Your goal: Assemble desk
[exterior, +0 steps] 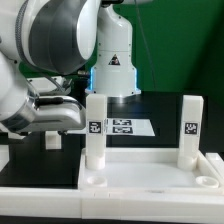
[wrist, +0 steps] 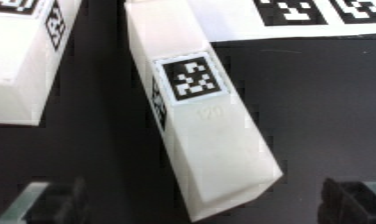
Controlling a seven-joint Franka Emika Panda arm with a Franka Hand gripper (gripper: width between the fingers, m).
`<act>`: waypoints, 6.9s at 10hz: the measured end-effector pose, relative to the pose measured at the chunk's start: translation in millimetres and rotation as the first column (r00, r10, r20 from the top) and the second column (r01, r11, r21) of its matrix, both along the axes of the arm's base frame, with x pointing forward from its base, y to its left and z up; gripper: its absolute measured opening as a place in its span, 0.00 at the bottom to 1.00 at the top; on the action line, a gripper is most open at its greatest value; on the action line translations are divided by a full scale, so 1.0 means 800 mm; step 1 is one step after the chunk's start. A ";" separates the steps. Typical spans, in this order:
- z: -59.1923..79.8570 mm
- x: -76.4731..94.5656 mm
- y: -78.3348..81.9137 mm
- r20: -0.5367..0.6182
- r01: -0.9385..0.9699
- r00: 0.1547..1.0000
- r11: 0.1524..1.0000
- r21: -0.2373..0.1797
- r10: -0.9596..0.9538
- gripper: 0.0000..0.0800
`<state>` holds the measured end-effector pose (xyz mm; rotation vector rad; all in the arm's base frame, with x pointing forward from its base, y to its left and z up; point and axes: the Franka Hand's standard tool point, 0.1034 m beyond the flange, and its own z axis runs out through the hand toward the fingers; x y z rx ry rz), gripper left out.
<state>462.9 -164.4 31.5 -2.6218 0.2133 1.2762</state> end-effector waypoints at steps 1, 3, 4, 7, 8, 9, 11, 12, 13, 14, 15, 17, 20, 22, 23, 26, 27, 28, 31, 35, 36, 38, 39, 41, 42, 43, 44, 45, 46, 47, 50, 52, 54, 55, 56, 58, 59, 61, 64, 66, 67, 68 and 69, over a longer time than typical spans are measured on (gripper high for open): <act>-0.001 -0.006 0.000 -0.075 -0.005 0.997 1.000 0.016 0.006 0.81; -0.013 -0.004 -0.001 -0.137 -0.011 0.990 1.000 0.028 0.015 0.81; -0.016 -0.008 0.000 -0.166 -0.009 0.986 0.999 0.037 0.015 0.81; -0.028 -0.005 0.009 -0.154 -0.019 0.988 1.000 0.008 0.020 0.81; -0.033 -0.004 0.012 -0.143 -0.031 0.989 1.000 0.002 0.031 0.81; -0.034 -0.003 0.011 -0.135 -0.034 0.990 0.999 0.001 0.034 0.81; -0.034 -0.004 0.007 -0.132 -0.037 0.991 0.999 0.001 0.037 0.80; -0.034 -0.004 0.007 -0.132 -0.037 0.991 0.999 0.000 0.037 0.58; -0.034 -0.004 0.007 -0.132 -0.038 0.991 0.999 0.000 0.037 0.36; -0.034 -0.004 0.007 -0.132 -0.037 0.991 0.999 0.000 0.037 0.36; -0.034 -0.004 0.007 -0.132 -0.038 0.991 0.999 -0.001 0.037 0.36; -0.034 -0.004 0.007 -0.132 -0.037 0.991 0.999 0.000 0.037 0.36; -0.008 0.020 -0.002 -0.064 -0.152 0.986 0.988 0.040 0.154 0.36; 0.033 0.039 -0.001 -0.013 -0.197 0.980 0.977 0.083 0.199 0.36; 0.055 0.044 0.000 -0.017 -0.191 0.981 0.977 0.092 0.193 0.36; 0.055 0.057 -0.002 0.030 -0.209 0.978 0.976 0.068 0.207 0.36; 0.055 0.059 -0.003 0.037 -0.206 0.978 0.976 0.068 0.204 0.36; 0.061 0.070 -0.005 0.082 -0.194 0.979 0.979 0.063 0.189 0.36; 0.113 0.115 -0.005 0.249 -0.183 0.952 0.983 0.004 0.176 0.36; 0.107 0.133 -0.019 0.478 -0.139 0.862 0.986 -0.095 0.168 0.36; 0.118 0.139 -0.003 0.503 -0.084 0.856 0.992 -0.094 0.120 0.36; 0.142 0.185 0.030 0.621 0.029 0.783 0.995 -0.095 0.037 0.36; 0.146 0.195 0.037 0.658 0.037 0.752 0.994 -0.105 0.042 0.36; 0.144 0.202 0.028 0.728 0.055 0.682 0.988 -0.143 0.067 0.36; 0.146 0.199 0.033 0.715 0.069 0.698 0.989 -0.134 0.048 0.36; 0.158 0.208 0.047 0.713 0.088 0.700 0.988 -0.126 0.028 0.36; 0.167 0.222 0.066 0.722 0.104 0.692 0.987 -0.119 0.014 0.36; 0.174 0.238 0.092 0.733 0.134 0.680 0.984 -0.117 -0.006 0.36; 0.169 0.251 0.115 0.751 0.130 0.660 0.984 -0.119 0.004 0.36; 0.161 0.255 0.123 0.762 0.123 0.648 0.985 -0.125 0.015 0.36; 0.162 0.265 0.116 0.804 0.141 0.594 0.980 -0.138 0.028 0.36; 0.177 0.271 0.137 0.885 0.202 0.466 0.973 -0.111 0.004 0.36; 0.196 0.278 0.169 0.924 0.234 0.381 0.970 -0.071 -0.024 0.36; 0.198 0.276 0.183 0.927 0.234 0.373 0.970 -0.058 -0.034 0.36; 0.198 0.278 0.191 0.937 0.233 0.349 0.971 -0.059 -0.026 0.36; 0.195 0.276 0.189 0.934 0.232 0.356 0.971 -0.060 -0.027 0.36; 0.195 0.276 0.189 0.934 0.232 0.356 0.971 -0.060 -0.027 0.36; 0.194 0.272 0.196 0.946 0.237 0.324 0.969 -0.062 -0.019 0.36; 0.185 0.258 0.257 0.952 0.238 0.304 0.970 -0.050 -0.026 0.36; 0.181 0.258 0.257 0.952 0.238 0.304 0.970 -0.052 -0.023 0.36; 0.181 0.258 0.257 0.952 0.238 0.305 0.970 -0.052 -0.023 0.36; 0.181 0.258 0.259 0.953 0.238 0.302 0.970 -0.052 -0.023 0.36; 0.179 0.256 0.273 0.960 0.246 0.278 0.968 -0.047 -0.024 0.36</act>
Offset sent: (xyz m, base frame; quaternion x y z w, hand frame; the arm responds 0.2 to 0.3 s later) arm 0.0007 -0.0024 -0.0003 -0.0021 -0.1298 0.0116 0.9915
